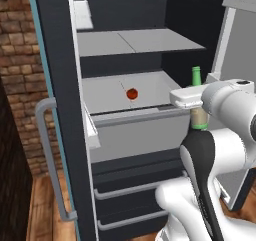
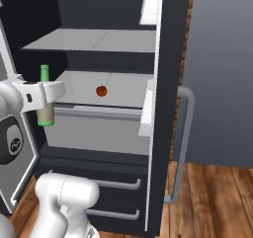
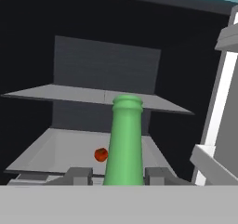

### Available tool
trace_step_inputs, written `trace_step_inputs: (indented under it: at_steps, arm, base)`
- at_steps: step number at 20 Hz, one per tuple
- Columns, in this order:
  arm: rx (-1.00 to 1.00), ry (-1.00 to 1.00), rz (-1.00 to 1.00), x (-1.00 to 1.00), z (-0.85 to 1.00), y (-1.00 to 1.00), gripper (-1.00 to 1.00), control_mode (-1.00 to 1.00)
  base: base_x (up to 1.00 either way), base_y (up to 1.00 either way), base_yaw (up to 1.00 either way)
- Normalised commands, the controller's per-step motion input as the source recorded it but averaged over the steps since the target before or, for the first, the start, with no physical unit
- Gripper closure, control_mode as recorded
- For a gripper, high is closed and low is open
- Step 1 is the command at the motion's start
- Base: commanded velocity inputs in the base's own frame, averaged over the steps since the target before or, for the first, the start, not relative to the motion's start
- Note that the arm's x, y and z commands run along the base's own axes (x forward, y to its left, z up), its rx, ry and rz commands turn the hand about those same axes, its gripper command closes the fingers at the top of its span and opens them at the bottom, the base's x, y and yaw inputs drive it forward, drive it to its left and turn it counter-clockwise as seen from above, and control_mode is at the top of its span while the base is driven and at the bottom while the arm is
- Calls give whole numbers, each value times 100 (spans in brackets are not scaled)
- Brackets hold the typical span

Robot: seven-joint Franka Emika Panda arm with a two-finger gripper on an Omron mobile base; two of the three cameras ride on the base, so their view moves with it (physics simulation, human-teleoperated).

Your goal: Place the beer on the top shelf of the fridge to keep it out of children's reach, and place the broccoli and tomato on lower shelves for easy access.

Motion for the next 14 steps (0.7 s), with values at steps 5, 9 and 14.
trace_step_inputs:
  at_steps: [5, 9, 14]
  arm:
    - [0, 0, 0, 0, 0, 0, 100, 100]
    - [0, 0, 0, 0, 0, 0, 100, 100]
    - [0, 0, 0, 0, 0, 0, 100, 100]
  base:
    - [34, 5, 0]
    - [30, 4, 0]
    - [26, 2, 0]
